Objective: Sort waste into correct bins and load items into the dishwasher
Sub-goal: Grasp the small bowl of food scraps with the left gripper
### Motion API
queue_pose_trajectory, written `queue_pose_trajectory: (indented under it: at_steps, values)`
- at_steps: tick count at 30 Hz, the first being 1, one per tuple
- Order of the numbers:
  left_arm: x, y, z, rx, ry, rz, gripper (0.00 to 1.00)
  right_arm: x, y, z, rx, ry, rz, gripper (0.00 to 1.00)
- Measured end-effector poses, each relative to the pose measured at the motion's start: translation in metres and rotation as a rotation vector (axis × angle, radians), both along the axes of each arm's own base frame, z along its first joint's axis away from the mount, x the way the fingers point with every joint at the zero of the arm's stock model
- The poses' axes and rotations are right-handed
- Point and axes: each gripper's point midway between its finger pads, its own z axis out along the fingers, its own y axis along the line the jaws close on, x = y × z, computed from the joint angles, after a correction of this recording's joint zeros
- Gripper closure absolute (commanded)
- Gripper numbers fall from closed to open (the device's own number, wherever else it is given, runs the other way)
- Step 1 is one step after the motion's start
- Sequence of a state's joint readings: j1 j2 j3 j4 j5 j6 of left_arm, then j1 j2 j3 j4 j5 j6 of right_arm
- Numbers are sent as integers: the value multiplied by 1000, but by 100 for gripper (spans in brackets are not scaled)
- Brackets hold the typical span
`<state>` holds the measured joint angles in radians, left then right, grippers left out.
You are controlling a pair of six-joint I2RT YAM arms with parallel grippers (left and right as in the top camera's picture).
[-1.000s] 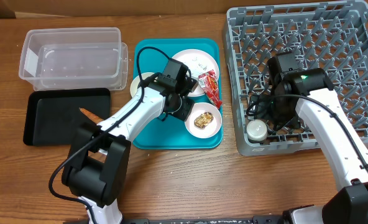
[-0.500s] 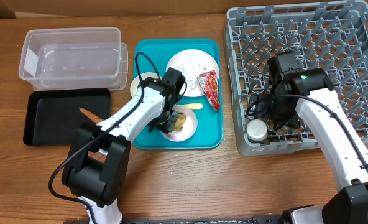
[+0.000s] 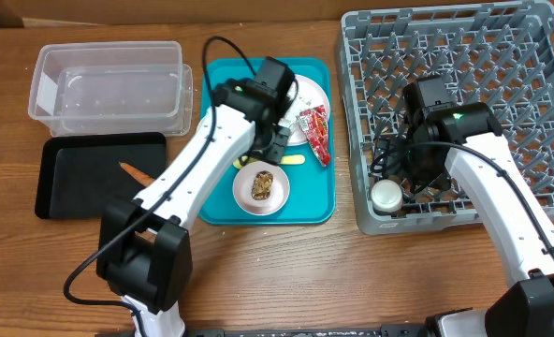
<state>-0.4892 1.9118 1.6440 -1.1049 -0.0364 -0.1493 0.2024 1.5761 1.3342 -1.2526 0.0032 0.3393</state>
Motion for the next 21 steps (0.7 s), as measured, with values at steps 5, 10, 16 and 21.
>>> queue_pose_trajectory:
  at_steps: [5, 10, 16, 21]
  values:
    - [-22, -43, -21, -75, 23, -128, 45, -1, -1, 0, -1, 4, 0, 8]
    - [-43, -56, -53, -89, 53, -189, 45, -1, -2, 0, -2, 4, 7, 8]
    - [-58, -43, -79, -58, 94, -167, 72, -1, -2, 0, -3, 5, 14, 8]
    - [-51, -42, -81, -51, 61, -147, 96, -2, -2, 0, -3, 7, 17, 8]
